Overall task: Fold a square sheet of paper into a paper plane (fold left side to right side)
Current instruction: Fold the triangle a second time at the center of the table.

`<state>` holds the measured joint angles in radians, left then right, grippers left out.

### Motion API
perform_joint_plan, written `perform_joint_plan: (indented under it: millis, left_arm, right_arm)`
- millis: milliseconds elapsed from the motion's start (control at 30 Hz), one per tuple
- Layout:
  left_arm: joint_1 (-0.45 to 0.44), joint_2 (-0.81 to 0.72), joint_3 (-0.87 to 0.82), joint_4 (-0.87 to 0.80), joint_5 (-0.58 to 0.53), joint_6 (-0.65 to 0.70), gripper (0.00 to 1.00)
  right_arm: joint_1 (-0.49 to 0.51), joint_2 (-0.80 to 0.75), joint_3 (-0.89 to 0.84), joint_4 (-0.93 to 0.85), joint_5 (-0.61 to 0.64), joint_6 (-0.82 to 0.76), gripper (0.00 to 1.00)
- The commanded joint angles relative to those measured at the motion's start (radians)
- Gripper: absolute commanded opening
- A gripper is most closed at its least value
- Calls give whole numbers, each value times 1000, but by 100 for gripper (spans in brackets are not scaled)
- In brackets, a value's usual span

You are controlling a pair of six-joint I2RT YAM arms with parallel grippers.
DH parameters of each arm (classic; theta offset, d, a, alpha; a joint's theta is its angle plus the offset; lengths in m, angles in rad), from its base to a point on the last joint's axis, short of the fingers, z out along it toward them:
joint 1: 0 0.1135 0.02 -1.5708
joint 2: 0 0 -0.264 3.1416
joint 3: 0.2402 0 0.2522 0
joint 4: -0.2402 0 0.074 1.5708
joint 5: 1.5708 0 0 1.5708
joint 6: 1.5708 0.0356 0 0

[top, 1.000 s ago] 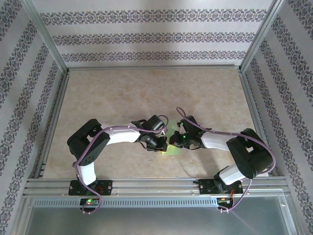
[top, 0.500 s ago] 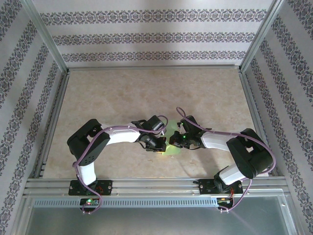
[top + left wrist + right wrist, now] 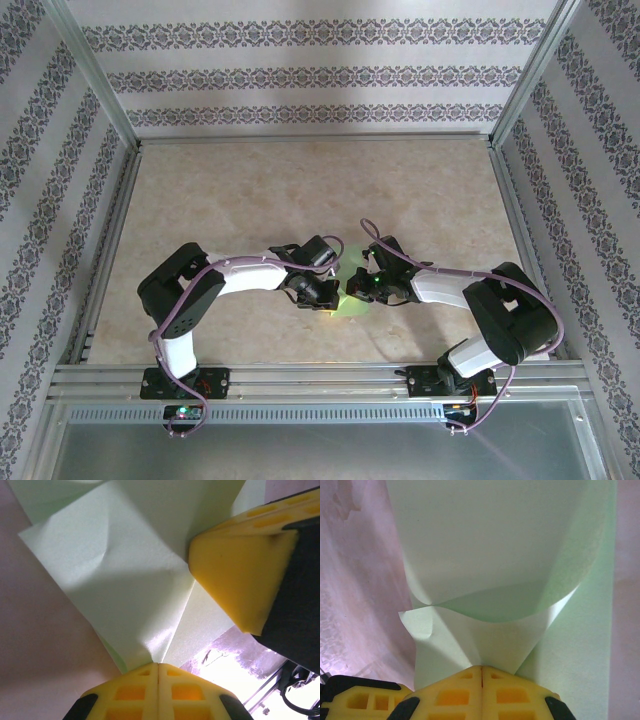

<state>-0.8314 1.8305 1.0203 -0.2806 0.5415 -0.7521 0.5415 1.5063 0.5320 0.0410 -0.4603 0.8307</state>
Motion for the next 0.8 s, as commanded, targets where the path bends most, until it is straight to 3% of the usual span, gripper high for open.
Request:
perform_joint_plan:
  millis: [0,433,767]
  left_arm:
    - [-12,17,21,-43,-16,22,4]
    - [-13,19,23,-81,-49,30,1]
    - [-14,30,32,-107,-68,29,0]
  right_arm:
    - [9,15,-30,-73,35,-25,0]
    - [9,-7,-13,-76,28,-30,0]
    - [12,-175,-26,-68,23,-13,0]
